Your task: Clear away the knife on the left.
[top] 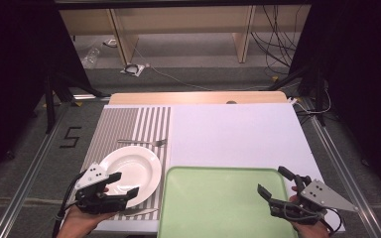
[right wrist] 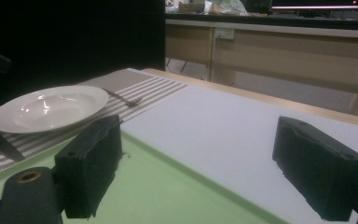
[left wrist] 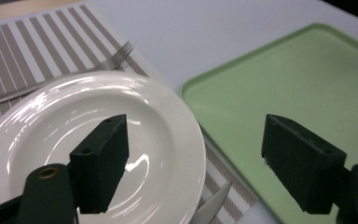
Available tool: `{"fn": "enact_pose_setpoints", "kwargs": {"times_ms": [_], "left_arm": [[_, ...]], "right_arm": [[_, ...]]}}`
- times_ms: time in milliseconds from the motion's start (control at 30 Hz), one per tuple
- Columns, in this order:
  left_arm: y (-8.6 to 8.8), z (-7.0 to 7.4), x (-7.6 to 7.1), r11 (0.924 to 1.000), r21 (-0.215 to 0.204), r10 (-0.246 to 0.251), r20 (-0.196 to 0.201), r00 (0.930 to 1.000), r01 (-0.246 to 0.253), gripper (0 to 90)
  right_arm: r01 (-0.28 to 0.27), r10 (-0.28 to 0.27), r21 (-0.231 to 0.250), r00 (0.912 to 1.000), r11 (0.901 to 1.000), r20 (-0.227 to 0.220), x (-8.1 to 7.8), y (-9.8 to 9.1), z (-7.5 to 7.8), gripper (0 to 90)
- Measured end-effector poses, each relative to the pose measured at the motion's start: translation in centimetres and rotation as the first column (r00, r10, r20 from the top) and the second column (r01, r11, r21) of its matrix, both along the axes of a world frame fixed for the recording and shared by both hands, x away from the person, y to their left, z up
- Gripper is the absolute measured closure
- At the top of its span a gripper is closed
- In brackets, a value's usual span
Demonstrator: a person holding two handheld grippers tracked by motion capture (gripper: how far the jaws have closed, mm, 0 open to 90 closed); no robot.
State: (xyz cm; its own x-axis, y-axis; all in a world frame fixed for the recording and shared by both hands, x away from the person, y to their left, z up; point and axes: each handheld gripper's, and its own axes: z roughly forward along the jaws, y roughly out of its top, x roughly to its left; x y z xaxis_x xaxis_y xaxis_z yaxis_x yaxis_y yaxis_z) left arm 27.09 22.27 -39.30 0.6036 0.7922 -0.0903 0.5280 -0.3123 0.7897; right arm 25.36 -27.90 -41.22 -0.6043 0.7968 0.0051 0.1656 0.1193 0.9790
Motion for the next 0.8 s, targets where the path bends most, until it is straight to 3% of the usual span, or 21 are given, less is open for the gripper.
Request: {"fn": "enact_pose_setpoints", "kwargs": {"times_ms": [67, 100, 200, 367, 400, 533, 800], "left_arm": [[0.0, -0.1, -0.1, 0.9999, 0.01, 0.002, -0.003, 1.0, -0.002, 23.0], [0.1, -0.6, -0.4, 0.9988, 0.048, -0.007, -0.023, 0.9997, 0.008, 23.0], [0.3, -1.0, -0.6, 0.9956, 0.093, -0.007, -0.036, 0.9993, 0.011, 23.0], [0.9, -1.0, -0.8, 0.9931, 0.116, -0.01, -0.063, 0.998, 0.017, 23.0], [1.2, -1.0, -0.9, 0.9901, 0.139, -0.01, -0.079, 0.9968, 0.021, 23.1], [1.7, -1.1, -1.0, 0.9857, 0.166, -0.007, -0.104, 0.9945, 0.024, 23.2], [3.1, -1.8, -1.3, 0.9694, 0.244, 0.012, -0.163, 0.9865, 0.028, 23.3]], "right_arm": [[-0.002, 0.002, -0.006, 1.0, 1.0, 0.0, 0.0, 0.0, 0.0, 16.6], [-0.005, 0.005, -0.007, 1.0, 1.0, -0.002, 0.0, 0.0, 0.0, 16.6], [-0.008, 0.008, -0.006, 1.0, 0.9999, 0.001, 0.1, 0.1, 0.0, 16.6], [-0.011, 0.011, -0.01, 0.9999, 0.9999, -0.002, 0.0, 0.1, 0.0, 16.7], [-0.012, 0.012, -0.01, 0.9999, 0.9999, -0.002, 0.0, 0.1, 0.0, 16.7], [-0.015, 0.015, -0.008, 0.9999, 0.9999, -0.001, 0.0, 0.1, 0.0, 16.7], [-0.016, 0.016, -0.012, 0.9998, 0.9998, -0.01, 0.1, 0.1, -0.1, 16.8]]}}
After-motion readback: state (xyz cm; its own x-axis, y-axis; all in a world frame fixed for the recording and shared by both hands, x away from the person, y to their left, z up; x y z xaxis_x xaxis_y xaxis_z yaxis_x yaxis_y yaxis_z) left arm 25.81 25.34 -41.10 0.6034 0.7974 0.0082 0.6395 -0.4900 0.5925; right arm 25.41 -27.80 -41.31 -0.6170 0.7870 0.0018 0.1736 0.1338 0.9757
